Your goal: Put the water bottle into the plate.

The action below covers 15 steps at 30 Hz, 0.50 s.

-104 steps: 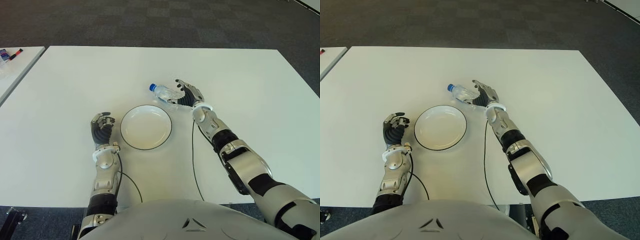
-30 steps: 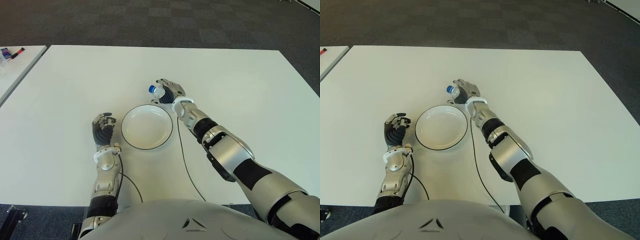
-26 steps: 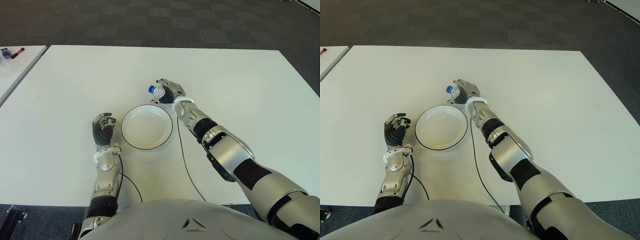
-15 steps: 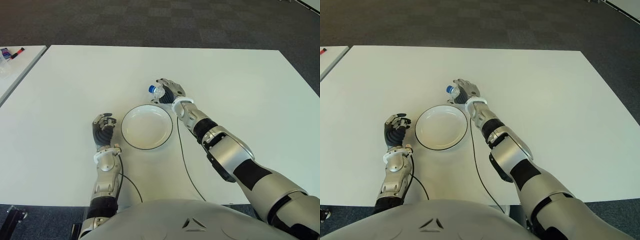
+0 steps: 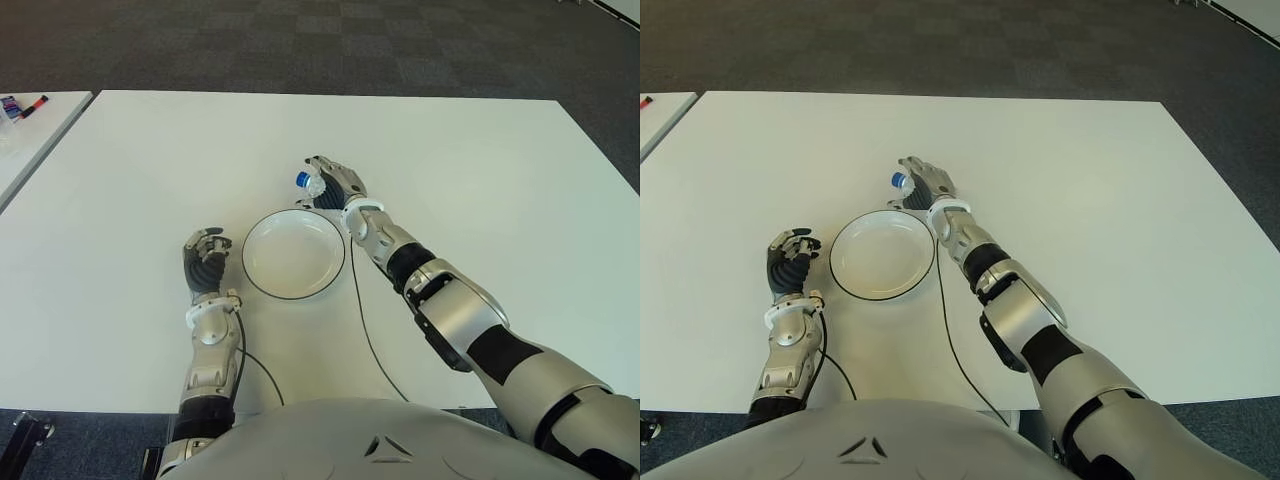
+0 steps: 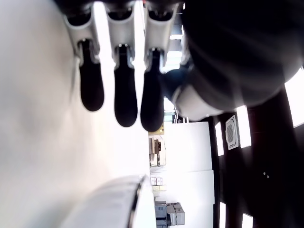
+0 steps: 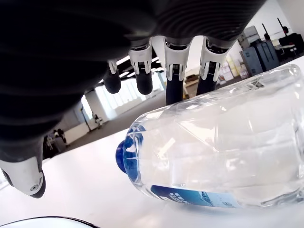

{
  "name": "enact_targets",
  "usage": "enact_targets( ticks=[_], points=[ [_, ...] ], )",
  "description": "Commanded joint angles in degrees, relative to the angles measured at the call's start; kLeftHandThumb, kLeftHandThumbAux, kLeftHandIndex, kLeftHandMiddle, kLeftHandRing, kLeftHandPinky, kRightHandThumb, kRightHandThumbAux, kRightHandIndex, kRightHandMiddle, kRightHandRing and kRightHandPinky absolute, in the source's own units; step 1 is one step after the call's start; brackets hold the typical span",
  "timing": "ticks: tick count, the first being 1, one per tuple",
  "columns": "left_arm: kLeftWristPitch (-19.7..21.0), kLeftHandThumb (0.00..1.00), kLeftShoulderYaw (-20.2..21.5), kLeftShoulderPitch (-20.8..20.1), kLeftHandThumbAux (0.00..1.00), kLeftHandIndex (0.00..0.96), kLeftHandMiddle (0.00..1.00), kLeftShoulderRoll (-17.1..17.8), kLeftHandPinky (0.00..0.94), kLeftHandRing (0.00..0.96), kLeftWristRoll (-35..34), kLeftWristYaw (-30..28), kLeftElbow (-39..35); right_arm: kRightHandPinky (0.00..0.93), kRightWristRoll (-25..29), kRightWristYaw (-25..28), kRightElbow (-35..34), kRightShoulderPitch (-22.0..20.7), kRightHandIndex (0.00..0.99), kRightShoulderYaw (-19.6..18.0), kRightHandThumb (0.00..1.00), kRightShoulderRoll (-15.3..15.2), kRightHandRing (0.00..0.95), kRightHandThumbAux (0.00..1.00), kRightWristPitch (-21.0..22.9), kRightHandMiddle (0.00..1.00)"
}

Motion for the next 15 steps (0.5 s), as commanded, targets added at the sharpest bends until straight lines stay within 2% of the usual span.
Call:
enact_targets(
  ticks=[1,8,15],
  points=[
    [1.87,0.691,0.02,1.66,0.723,0.426,0.549,-2.04,0.474,0.515,-0.68,0.01,-0.55,0.244,0.32,-0.43,-1.57,2.27,0.000,-0.01,0.278,-0.28,0.159,0.560,-1.44,0.089],
    [3.05,0.691,0.15,2.04,0.724,0.425,0.549,-1.87,0.480,0.514,-1.18,-0.30,-1.27,0.272,0.32,-0.74,-3.73,3.75,0.000,-0.17,0.285,-0.81,0.175,0.568,-2.60,0.097],
    [2.15,0.691,0.27,2.28,0.722,0.425,0.554,-1.89,0.496,0.519,-1.99,-0.27,-1.35,0.319,0.63,-0.88,-6.63,5.50,0.000,-0.74,0.296,-1.22,0.205,0.568,-3.10,0.117]
  ],
)
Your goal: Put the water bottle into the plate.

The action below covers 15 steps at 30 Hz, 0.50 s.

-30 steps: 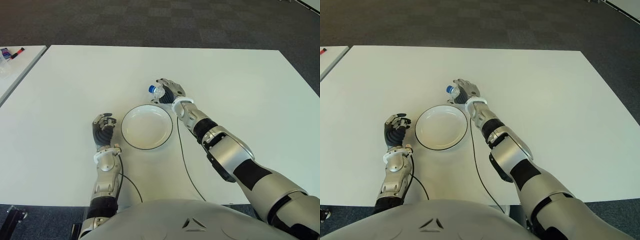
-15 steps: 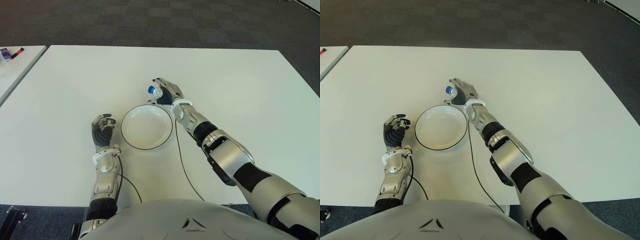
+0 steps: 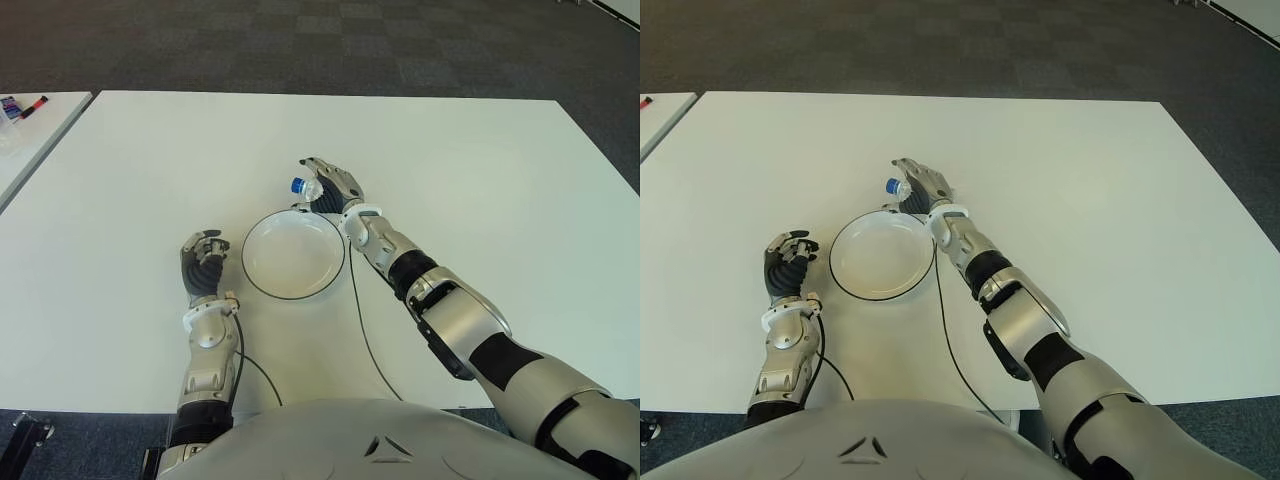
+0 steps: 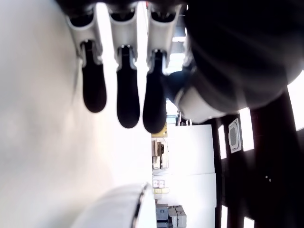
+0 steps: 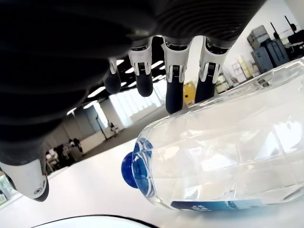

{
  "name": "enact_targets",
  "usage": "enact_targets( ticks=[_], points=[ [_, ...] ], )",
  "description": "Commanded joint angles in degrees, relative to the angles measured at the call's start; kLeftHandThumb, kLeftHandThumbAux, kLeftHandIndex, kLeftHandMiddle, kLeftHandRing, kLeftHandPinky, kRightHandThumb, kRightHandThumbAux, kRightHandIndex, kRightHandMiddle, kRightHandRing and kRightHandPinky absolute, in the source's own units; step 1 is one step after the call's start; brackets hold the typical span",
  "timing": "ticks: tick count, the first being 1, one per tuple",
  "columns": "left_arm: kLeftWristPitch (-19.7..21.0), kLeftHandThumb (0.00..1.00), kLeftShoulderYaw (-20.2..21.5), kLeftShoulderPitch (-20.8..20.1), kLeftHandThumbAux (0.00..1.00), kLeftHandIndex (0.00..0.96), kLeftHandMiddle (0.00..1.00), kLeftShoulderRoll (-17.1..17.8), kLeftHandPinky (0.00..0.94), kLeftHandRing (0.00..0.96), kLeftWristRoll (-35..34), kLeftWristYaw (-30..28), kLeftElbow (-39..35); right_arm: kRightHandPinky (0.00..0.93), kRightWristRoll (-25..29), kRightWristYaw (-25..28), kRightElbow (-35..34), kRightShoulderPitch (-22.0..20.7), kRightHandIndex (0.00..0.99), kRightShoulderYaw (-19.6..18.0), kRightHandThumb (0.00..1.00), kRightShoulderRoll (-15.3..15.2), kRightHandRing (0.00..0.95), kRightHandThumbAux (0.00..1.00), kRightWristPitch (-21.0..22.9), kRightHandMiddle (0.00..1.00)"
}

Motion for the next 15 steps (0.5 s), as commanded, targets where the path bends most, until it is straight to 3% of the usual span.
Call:
enact_targets(
  ticks=[1,15],
  points=[
    [0.36,0.691,0.22,1.01,0.722,0.425,0.554,-1.95,0.493,0.519,-0.79,-0.21,0.77,0.332,0.68,-0.25,-1.45,1.64,0.001,-0.59,0.298,-0.36,0.215,0.568,-0.65,0.124],
    [0.46,0.688,0.18,1.13,0.723,0.423,0.548,-1.67,0.477,0.509,-0.70,-0.19,0.77,0.321,2.10,0.75,-7.20,4.98,0.013,-2.46,0.300,-1.10,0.248,0.569,-2.98,0.170]
  ],
)
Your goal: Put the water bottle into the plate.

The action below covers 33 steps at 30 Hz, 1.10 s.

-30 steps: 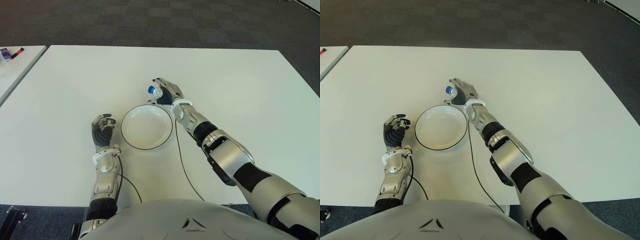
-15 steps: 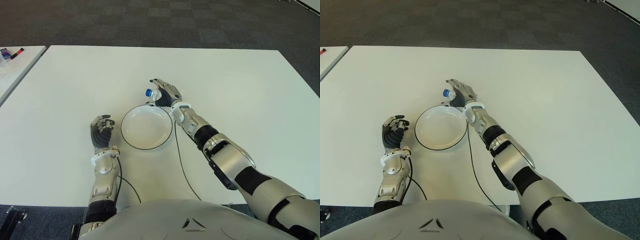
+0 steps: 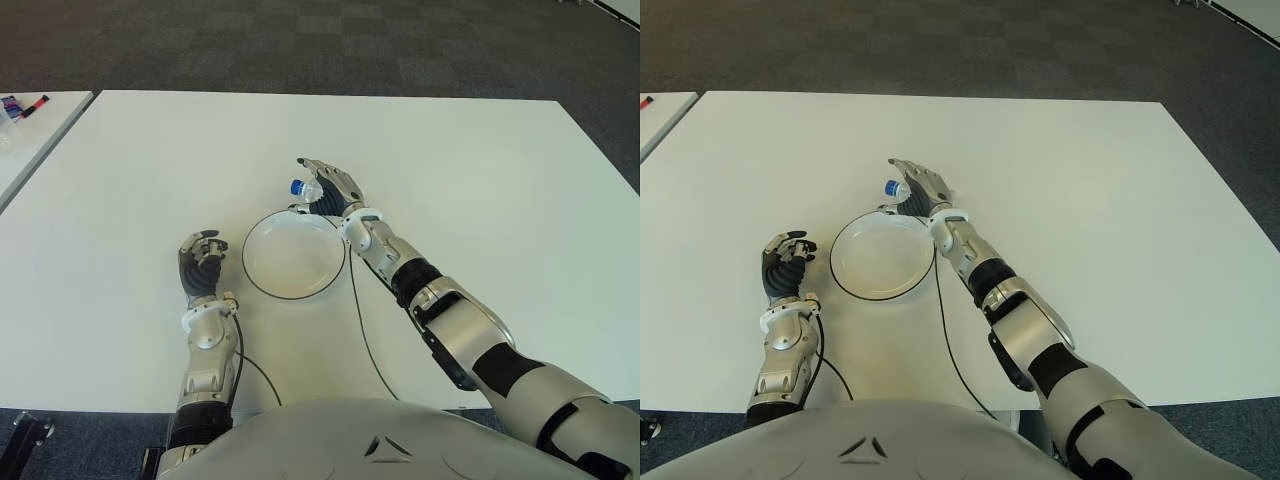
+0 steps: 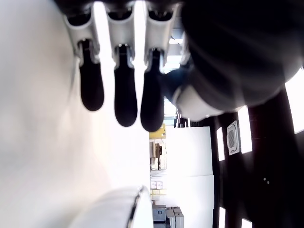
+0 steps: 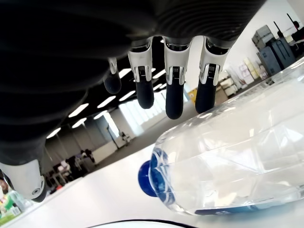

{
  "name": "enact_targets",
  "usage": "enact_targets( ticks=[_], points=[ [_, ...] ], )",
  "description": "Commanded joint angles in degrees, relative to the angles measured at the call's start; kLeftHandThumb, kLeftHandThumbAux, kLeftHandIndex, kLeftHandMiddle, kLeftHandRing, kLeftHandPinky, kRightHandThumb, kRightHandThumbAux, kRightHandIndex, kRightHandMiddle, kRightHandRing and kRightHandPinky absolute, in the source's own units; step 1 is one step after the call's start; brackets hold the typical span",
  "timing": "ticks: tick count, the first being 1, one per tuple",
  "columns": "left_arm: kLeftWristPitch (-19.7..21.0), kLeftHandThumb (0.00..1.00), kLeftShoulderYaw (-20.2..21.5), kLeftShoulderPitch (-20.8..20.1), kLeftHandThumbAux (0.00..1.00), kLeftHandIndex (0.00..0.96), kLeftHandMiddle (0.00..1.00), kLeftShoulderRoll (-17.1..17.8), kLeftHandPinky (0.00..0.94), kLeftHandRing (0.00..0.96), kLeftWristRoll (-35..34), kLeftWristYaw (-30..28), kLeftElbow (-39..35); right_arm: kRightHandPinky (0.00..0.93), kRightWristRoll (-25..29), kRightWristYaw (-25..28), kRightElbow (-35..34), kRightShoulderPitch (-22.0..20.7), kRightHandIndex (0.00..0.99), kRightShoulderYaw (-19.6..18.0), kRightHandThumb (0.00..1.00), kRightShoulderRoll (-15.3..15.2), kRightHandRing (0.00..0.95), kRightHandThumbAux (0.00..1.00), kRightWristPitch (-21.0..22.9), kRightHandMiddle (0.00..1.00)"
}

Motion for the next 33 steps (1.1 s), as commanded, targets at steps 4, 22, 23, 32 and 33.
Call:
enact_targets(
  ticks=[4,22,23,32,33],
  points=[
    [1.12,0.688,0.22,1.04,0.723,0.422,0.547,-1.79,0.476,0.508,-0.45,-0.08,0.66,0.329,1.30,1.60,-2.70,2.12,0.014,-0.99,0.284,-0.72,0.250,0.573,-0.26,0.172],
    [1.79,0.688,0.21,1.16,0.724,0.423,0.547,-1.69,0.481,0.514,-0.29,-0.03,0.27,0.335,1.38,3.02,-6.52,3.82,0.019,-1.48,0.268,-1.31,0.257,0.581,1.16,0.176],
    [1.46,0.688,0.18,1.15,0.724,0.423,0.548,-1.69,0.481,0.515,-0.11,0.12,0.35,0.334,1.42,3.14,-6.77,3.89,0.019,-1.54,0.268,-1.32,0.256,0.581,1.30,0.176],
    [2.26,0.688,0.03,1.24,0.724,0.423,0.546,-1.64,0.473,0.514,0.04,-0.01,0.00,0.327,1.62,4.05,-8.01,4.26,0.015,-1.73,0.259,-1.37,0.250,0.588,2.27,0.175],
    [2.29,0.689,0.06,1.26,0.724,0.423,0.547,-1.67,0.474,0.516,-0.08,-0.07,0.00,0.330,1.59,4.11,-8.16,4.33,0.014,-1.71,0.256,-1.40,0.250,0.589,2.35,0.174]
  ],
)
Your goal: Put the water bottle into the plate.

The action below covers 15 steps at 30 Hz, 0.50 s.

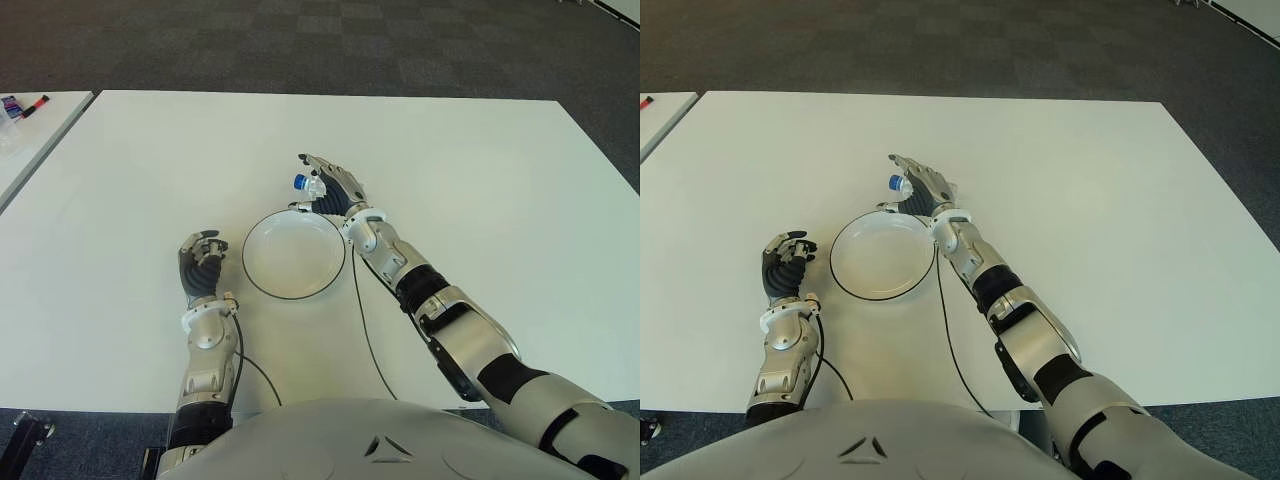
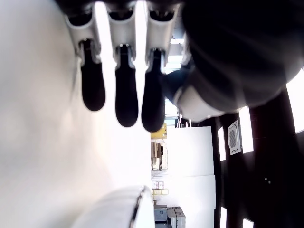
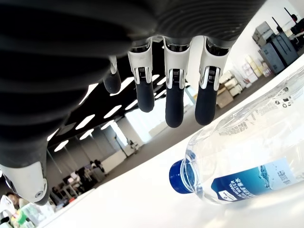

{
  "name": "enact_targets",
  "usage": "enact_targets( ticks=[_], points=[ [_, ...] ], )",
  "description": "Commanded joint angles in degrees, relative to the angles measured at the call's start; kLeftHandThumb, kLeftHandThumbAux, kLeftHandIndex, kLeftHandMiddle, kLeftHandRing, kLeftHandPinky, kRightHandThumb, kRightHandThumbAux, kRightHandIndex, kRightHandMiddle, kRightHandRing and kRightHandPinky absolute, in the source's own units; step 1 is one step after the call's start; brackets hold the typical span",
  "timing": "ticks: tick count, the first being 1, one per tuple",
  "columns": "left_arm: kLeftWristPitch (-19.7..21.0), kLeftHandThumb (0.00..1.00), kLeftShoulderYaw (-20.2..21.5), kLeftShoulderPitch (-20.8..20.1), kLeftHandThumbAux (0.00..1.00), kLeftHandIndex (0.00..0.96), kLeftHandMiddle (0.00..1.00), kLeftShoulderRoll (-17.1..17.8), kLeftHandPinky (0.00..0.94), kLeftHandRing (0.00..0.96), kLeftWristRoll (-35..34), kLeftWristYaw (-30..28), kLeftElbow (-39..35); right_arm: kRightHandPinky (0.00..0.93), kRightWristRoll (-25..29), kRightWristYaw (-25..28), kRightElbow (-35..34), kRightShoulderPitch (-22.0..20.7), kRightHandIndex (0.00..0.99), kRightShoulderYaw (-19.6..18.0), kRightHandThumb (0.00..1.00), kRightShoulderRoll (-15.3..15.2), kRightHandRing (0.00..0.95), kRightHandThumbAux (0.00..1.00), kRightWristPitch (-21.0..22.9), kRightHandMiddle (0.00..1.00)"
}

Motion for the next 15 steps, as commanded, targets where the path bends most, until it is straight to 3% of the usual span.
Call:
enact_targets(
  ticks=[1,15],
  points=[
    [1.67,0.689,0.11,1.18,0.724,0.424,0.547,-1.72,0.475,0.516,-0.30,-0.09,0.29,0.331,0.41,0.85,-0.78,1.25,0.014,-0.45,0.255,-0.30,0.250,0.590,1.16,0.174],
    [1.87,0.691,0.04,1.08,0.723,0.425,0.553,-1.56,0.481,0.522,-0.36,-0.34,0.53,0.384,-1.56,-3.34,2.01,-1.24,0.021,0.12,0.266,-0.02,0.286,0.594,0.52,0.196]
  ],
)
